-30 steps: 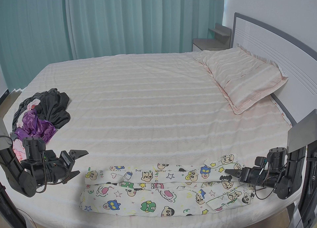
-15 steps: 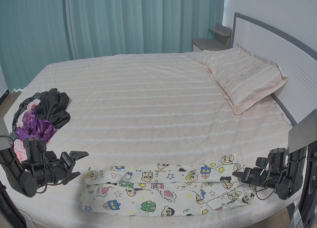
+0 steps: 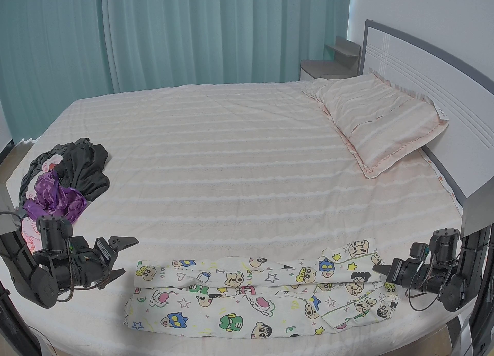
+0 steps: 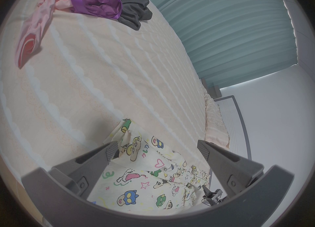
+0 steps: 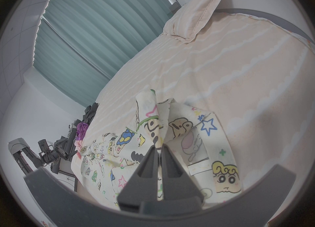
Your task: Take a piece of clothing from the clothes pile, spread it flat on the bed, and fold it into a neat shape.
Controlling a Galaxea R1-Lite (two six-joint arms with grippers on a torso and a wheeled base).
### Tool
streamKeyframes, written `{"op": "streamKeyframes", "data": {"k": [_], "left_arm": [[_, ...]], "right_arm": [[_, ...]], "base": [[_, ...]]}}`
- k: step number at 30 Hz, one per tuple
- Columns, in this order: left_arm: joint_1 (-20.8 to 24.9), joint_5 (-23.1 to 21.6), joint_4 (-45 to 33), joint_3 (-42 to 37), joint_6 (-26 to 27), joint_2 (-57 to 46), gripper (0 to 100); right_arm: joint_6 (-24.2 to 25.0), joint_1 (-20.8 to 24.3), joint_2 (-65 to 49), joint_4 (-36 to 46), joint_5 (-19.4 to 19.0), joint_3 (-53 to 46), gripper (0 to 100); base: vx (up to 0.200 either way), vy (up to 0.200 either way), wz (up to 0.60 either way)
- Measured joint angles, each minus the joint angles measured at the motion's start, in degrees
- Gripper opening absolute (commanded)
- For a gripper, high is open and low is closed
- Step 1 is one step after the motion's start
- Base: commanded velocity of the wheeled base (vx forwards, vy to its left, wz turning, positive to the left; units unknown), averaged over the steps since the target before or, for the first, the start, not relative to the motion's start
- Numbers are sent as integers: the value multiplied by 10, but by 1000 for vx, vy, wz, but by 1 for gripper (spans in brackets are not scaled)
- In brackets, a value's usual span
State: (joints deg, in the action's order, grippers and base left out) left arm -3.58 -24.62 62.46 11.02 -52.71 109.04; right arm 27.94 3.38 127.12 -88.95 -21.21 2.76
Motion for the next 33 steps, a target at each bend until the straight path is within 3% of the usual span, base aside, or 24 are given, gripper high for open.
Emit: {"op": "streamKeyframes", "data": {"k": [12,13,26,33], "left_arm": [[1,0,0,-1,2,3,100],[1,0,0,-1,2,4,100],[3,-1,2,-2,1,16,100],[15,-27,8,-15,1,21,100]], "right_arm": [[-51,-6,19,0,1,-17,0],[-57,-7,24,0,1,-17,100],[-70,-15,-6,0,27,-18,100],[-34,36,-57,0,77,0,100]], "base": [[0,0,0],[0,0,0],[0,0,0],[0,0,0]]}}
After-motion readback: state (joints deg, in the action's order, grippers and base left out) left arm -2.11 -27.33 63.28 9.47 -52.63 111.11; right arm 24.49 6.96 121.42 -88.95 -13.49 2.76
